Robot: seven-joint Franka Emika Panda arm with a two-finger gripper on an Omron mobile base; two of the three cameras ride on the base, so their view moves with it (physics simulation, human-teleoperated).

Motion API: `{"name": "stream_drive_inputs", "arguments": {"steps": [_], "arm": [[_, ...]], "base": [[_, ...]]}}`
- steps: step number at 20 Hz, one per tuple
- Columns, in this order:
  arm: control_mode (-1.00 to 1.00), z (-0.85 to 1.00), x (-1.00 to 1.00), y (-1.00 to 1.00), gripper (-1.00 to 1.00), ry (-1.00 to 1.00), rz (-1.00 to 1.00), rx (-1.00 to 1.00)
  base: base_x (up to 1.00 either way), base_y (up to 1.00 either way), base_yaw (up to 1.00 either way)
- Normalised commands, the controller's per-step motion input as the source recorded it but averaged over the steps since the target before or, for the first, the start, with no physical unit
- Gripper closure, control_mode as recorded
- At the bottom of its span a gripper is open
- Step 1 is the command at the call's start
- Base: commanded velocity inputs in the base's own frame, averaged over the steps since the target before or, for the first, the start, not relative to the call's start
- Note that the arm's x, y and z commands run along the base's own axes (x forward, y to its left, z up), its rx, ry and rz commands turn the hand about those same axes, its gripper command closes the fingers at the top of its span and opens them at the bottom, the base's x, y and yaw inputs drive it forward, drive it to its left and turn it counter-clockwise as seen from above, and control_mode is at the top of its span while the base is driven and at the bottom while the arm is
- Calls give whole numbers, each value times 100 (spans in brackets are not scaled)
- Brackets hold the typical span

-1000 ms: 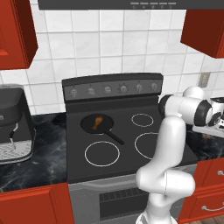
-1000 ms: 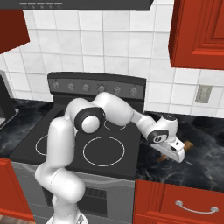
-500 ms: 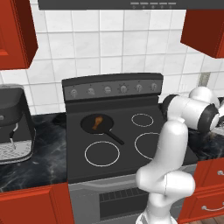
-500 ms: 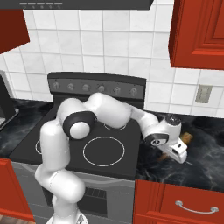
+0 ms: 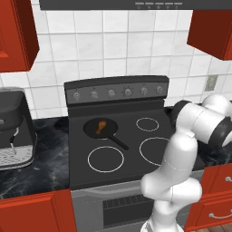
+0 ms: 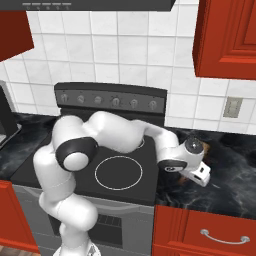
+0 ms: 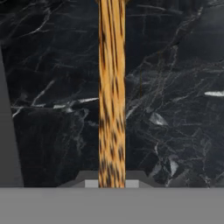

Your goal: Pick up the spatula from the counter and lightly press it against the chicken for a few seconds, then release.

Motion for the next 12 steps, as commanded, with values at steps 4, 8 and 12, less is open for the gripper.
{"name": "stream_drive_inputs", "arguments": {"steps": [4,8,12], "arm": [[-100,17,-14,28,100,-13,22,-8],[-100,22,-7,22,100,-7,22,-10],[-100,23,-2,22,100,0,21,-11]], "base": [[0,0,0],[0,0,0],[0,0,0]]}}
